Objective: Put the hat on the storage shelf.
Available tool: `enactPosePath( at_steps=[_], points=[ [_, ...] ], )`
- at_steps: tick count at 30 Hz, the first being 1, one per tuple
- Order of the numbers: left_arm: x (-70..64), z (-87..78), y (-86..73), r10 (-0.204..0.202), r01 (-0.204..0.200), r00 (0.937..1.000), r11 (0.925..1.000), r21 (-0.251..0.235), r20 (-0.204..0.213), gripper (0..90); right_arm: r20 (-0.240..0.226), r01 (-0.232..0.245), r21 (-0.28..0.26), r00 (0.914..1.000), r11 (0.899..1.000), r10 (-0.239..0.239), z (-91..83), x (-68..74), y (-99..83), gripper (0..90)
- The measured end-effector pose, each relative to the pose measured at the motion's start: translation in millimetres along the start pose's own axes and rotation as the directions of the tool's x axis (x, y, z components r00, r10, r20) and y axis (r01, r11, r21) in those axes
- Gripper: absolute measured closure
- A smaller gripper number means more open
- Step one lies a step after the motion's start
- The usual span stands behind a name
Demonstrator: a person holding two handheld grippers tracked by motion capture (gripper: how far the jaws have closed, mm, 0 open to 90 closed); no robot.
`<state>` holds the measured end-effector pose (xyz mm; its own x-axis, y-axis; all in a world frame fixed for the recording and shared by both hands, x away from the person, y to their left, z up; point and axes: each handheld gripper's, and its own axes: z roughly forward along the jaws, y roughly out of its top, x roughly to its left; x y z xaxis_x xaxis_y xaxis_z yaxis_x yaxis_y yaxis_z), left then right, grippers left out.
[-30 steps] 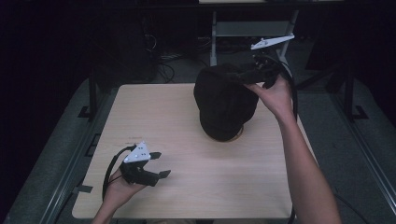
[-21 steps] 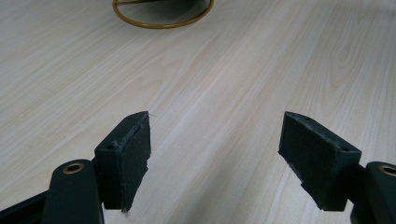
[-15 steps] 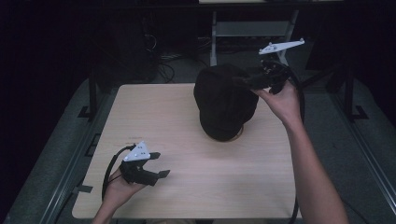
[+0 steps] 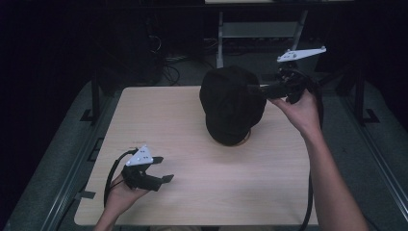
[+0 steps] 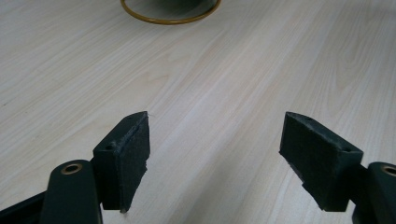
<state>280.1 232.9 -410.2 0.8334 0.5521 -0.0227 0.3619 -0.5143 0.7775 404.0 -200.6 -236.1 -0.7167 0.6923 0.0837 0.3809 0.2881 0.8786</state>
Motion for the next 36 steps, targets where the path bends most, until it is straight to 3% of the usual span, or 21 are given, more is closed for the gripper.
enactPosePath(
  at_steps=[23, 36],
  points=[
    [6.3, -0.2, -3.8, -0.01, 0.011, 0.9996, 0.9998, 0.016, -0.027, 19.9, -0.01, -0.048, 0.037, 0.9988, 0.998, 0.048, -11.5, -5.4, -49.9, 21.7],
    [7.4, 0.4, -4.7, -0.019, 0.019, 0.9992, 0.9997, 0.017, -0.034, 19.3, -0.018, -0.065, 0.06, 0.9976, 0.996, 0.066, -12.0, -1.5, -81.5, 21.5]
  ],
)
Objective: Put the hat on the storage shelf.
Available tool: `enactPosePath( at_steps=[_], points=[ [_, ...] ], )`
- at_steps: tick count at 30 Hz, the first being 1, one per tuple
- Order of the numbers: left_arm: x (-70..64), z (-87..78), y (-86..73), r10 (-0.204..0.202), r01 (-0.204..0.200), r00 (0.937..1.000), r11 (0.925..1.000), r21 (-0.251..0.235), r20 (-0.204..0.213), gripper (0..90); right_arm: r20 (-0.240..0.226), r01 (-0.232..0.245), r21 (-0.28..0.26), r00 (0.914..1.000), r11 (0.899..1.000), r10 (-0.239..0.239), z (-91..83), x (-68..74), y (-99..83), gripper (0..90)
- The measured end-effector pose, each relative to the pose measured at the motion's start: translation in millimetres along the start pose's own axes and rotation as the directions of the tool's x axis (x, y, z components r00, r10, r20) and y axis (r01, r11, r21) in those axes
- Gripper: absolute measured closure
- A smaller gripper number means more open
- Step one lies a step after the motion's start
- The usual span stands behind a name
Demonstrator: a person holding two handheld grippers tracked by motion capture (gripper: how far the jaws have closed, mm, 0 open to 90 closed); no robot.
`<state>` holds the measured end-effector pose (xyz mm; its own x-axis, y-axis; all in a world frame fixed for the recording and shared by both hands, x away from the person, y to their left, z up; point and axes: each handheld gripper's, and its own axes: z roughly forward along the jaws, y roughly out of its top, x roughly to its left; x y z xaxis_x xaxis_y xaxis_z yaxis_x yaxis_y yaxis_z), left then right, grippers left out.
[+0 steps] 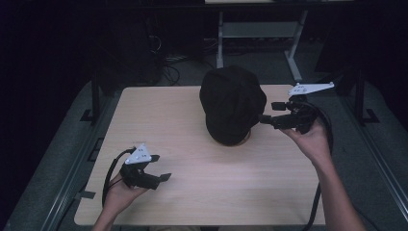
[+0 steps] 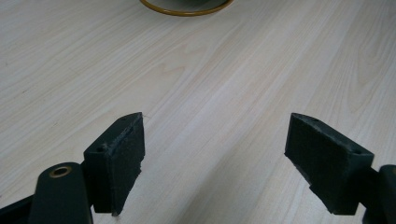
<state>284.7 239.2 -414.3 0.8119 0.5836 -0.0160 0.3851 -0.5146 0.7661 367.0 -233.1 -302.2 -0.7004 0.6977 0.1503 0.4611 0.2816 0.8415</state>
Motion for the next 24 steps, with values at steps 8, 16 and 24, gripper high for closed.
enactPosePath(
  at_steps=[8, 16, 24],
  points=[
    [-0.2, -0.2, -0.5, 0.011, -0.011, 0.9999, 0.9999, 0.004, -0.011, 18.5, 0.0, -0.033, 0.006, 0.9995, 0.999, 0.033, -3.6, -3.2, -21.9, 21.5],
    [-2.4, 1.2, -0.6, 0.015, -0.015, 0.9998, 0.9999, 0.008, -0.011, 18.3, 0.001, -0.054, 0.021, 0.9985, 0.998, 0.054, -4.2, -6.2, -43.8, 21.5],
    [-2.3, 0.8, -0.9, 0.01, -0.01, 0.9998, 0.9999, 0.001, -0.015, 18.3, -0.003, -0.071, 0.026, 0.9974, 0.997, 0.071, -5.2, -7.1, -64.4, 20.7]
  ],
)
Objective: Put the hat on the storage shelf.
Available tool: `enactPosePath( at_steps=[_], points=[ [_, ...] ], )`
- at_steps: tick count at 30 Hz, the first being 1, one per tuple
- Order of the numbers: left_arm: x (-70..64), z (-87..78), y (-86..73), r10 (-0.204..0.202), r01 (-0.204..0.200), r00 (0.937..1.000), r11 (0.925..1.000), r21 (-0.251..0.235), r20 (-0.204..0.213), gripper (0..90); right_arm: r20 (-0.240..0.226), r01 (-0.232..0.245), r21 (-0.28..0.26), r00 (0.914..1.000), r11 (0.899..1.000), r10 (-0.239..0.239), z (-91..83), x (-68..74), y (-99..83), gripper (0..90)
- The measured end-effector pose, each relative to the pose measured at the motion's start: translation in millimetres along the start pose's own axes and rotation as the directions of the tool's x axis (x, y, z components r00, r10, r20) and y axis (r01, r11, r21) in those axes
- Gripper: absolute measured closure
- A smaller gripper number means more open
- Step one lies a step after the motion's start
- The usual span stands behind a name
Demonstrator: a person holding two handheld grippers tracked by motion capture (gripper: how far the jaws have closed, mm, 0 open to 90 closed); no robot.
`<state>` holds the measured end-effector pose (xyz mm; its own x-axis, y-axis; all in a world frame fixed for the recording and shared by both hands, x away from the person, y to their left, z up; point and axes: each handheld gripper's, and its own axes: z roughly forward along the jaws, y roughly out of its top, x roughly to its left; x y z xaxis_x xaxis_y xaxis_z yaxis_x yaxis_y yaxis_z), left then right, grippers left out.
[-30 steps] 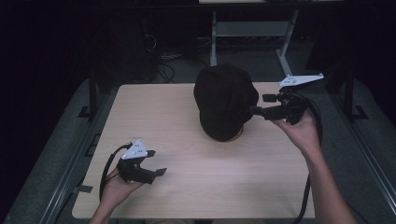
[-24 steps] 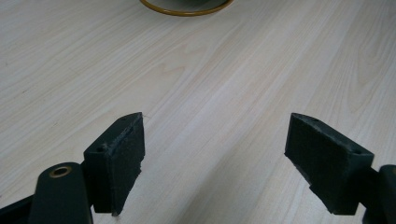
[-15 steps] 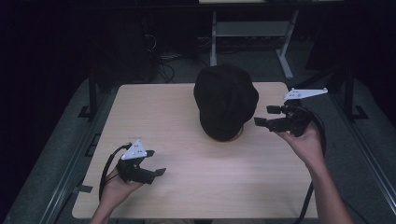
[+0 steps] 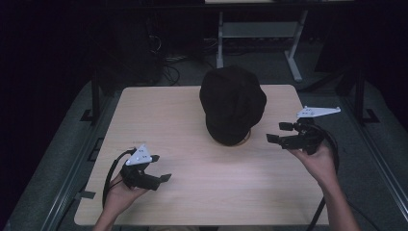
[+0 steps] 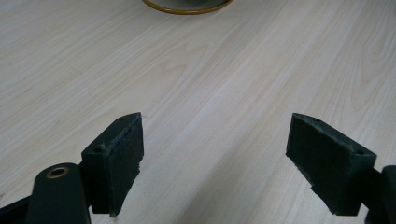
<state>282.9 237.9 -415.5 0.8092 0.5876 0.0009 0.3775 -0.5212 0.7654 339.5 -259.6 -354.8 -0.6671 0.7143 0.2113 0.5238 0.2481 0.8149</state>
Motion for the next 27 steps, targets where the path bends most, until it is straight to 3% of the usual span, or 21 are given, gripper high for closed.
enactPosePath(
  at_steps=[9, 27],
  points=[
    [-0.1, -0.9, -0.1, 0.002, -0.002, 1.0, 1.0, 0.002, -0.005, 18.3, -0.019, -0.023, 0.001, 0.9996, 1.0, 0.023, -1.3, -0.5, -23.4, 20.3],
    [-0.5, 0.4, -0.4, -0.007, 0.007, 0.9999, 1.0, 0.004, -0.015, 16.4, -0.003, -0.051, 0.006, 0.9987, 0.999, 0.051, -7.1, -1.6, -69.4, 20.3]
  ],
)
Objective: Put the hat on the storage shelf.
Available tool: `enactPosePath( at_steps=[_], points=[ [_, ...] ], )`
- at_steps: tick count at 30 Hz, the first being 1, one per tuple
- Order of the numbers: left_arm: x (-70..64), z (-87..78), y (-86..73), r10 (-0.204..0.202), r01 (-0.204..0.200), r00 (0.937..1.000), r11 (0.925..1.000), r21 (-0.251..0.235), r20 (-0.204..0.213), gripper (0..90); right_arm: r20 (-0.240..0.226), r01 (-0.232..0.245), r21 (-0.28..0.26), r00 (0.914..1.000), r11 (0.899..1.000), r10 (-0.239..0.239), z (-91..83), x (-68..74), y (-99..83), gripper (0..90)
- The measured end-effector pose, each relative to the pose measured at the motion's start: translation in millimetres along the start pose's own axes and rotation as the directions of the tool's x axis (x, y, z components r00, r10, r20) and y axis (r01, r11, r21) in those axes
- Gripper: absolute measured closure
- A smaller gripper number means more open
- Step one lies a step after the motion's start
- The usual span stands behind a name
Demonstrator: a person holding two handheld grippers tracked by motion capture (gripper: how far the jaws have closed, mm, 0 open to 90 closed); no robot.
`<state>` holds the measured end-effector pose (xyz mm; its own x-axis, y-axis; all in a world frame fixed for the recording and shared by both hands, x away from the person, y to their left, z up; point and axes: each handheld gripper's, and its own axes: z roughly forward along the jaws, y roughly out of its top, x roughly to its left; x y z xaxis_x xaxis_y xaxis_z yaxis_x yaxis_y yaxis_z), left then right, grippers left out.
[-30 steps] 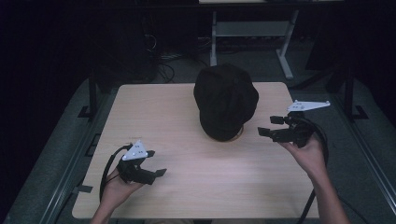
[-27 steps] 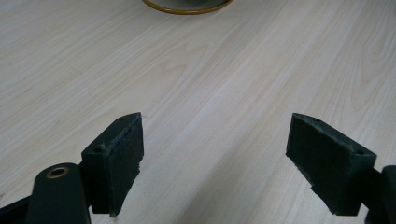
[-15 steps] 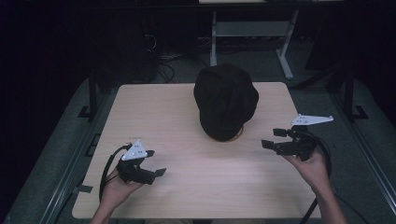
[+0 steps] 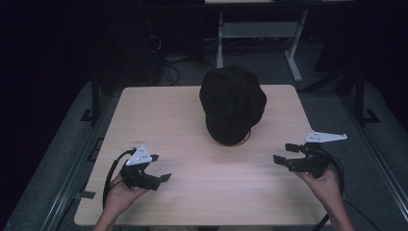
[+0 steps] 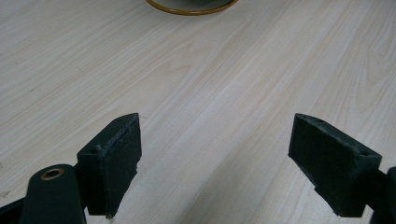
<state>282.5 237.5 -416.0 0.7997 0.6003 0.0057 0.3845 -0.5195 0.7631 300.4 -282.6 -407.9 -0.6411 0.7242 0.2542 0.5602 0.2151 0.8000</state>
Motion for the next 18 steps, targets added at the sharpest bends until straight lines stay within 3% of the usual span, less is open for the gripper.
enactPosePath(
  at_steps=[18],
  points=[
    [0.1, -2.4, -2.0, 0.003, -0.003, 0.9999, 1.0, -0.008, -0.015, 16.4, 0.016, -0.029, 0.032, 0.9995, 0.999, 0.028, -3.6, -0.2, -36.6, 20.1]
  ],
)
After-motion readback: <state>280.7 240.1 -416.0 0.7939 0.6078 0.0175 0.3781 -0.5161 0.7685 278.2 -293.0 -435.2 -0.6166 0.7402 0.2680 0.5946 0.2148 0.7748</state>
